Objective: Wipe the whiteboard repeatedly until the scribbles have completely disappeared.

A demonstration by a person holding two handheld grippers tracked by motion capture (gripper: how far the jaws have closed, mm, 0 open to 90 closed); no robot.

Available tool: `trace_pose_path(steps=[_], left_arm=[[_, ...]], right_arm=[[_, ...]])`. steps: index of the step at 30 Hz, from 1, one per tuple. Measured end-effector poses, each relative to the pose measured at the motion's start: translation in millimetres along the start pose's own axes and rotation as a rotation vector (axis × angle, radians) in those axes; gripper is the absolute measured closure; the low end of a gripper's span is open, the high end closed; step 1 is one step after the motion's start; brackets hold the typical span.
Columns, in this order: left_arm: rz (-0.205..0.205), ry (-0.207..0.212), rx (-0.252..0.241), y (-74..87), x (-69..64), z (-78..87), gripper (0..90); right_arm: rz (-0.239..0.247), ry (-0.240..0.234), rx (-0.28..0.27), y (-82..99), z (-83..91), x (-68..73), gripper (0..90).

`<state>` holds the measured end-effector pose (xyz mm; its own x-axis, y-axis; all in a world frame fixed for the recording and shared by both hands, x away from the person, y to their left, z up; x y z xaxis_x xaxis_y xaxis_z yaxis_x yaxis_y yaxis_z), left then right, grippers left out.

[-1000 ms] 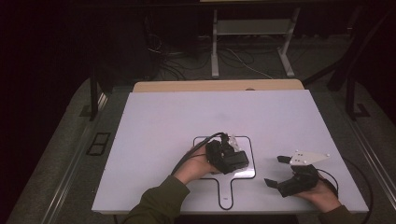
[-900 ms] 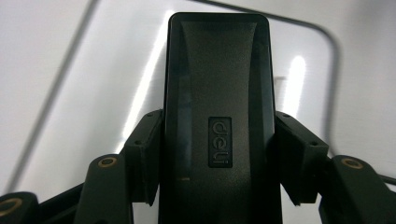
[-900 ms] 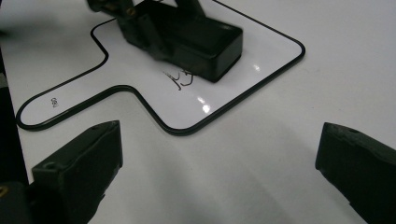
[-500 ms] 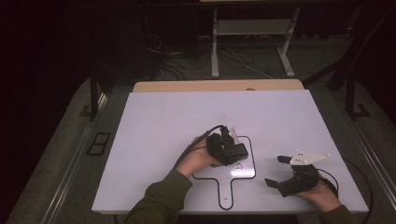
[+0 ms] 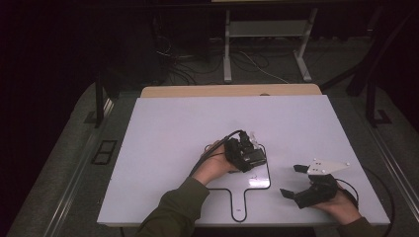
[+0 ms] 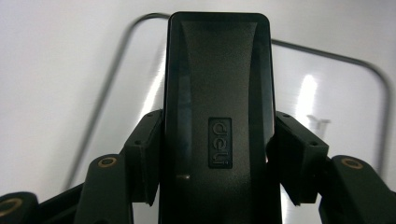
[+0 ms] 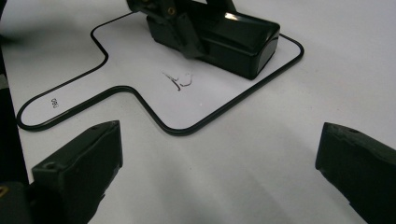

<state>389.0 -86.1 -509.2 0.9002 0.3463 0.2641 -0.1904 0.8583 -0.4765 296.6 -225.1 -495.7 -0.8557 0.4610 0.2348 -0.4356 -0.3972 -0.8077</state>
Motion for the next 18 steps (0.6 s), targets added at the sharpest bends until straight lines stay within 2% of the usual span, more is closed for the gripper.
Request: trace_pose_path(steps=[3, 4, 11, 14, 18], left_arm=[[-0.008, 0.028, 0.001, -0.7, -7.5, 1.4, 39.2], [-0.035, 0.040, 0.006, -0.6, -11.9, 2.8, 39.2], [-0.080, 0.092, -0.014, -5.2, -47.9, 10.9, 39.2], [-0.075, 0.089, -0.015, -5.2, -47.2, 10.4, 39.2], [-0.031, 0.038, -0.019, -4.0, -26.4, 4.5, 39.2]], right_arm=[[-0.003, 0.001, -0.002, 0.3, 0.7, -0.5, 0.0], [-0.003, 0.001, -0.002, 0.3, 0.9, -0.6, 0.0], [0.006, 0.007, -0.010, -1.4, 2.4, -0.2, 0.0], [0.005, 0.007, -0.012, -1.7, 2.7, -0.3, 0.0], [0.007, 0.008, -0.010, -1.5, 2.6, 0.0, 0.0]])
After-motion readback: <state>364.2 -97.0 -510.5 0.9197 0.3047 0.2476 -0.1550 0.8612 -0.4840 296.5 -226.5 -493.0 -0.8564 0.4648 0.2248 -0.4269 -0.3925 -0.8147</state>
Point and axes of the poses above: each handheld gripper's, and its own axes: z roughly backward along the jaws, y roughly out of its underside, x roughly to its left, the point moved 10 cm from there along -z, roughly forward along the jaws, and after that the axes turned 13 degrees about -y, right-handed, at the moved point
